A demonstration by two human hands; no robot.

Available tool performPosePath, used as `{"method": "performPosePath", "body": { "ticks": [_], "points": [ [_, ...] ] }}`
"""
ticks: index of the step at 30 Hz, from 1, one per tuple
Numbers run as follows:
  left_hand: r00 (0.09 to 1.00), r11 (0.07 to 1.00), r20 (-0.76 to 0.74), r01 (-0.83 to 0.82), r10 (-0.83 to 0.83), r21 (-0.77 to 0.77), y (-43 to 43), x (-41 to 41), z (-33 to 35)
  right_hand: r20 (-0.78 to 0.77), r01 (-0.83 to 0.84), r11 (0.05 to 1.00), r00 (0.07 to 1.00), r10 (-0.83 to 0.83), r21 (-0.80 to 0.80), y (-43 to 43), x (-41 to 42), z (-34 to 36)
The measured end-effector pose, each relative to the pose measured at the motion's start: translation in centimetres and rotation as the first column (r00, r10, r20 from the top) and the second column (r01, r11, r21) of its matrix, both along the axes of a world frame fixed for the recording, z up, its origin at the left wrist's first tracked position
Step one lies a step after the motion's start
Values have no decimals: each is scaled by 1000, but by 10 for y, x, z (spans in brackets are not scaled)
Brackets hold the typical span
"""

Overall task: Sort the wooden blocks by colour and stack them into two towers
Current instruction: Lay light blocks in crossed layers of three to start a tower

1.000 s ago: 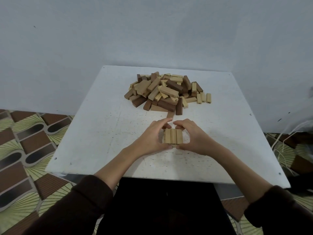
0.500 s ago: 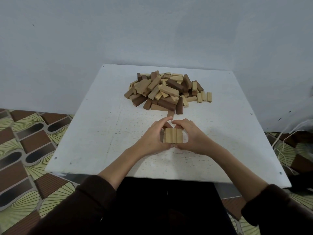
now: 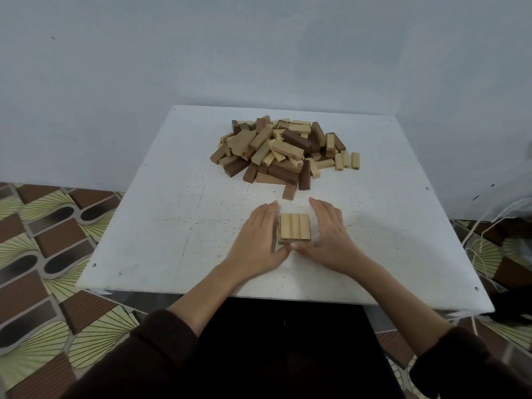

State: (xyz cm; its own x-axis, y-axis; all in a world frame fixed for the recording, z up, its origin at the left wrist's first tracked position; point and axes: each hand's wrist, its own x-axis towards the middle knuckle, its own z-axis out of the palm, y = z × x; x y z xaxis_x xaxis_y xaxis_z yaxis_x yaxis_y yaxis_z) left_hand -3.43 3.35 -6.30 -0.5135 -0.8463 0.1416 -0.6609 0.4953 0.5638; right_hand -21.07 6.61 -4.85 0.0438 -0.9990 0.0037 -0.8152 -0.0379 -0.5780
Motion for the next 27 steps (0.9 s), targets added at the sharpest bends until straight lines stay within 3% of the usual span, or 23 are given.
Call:
{"method": "performPosePath", "body": {
  "ticks": [5,12,27],
  "points": [
    [980,1000,199,-25,27,-16,6,-4,-4,-183,49,999,982,-51,-16,10,14,-11],
    [943,998,332,16,2,-53,5,-4,-8,-257,34,999,966,-37,-15,11,16,-17],
    [929,998,370,16,11,-69,4,-5,-11,-303,17,1000,953,-13,12,9,16,-18]
  ]
}}
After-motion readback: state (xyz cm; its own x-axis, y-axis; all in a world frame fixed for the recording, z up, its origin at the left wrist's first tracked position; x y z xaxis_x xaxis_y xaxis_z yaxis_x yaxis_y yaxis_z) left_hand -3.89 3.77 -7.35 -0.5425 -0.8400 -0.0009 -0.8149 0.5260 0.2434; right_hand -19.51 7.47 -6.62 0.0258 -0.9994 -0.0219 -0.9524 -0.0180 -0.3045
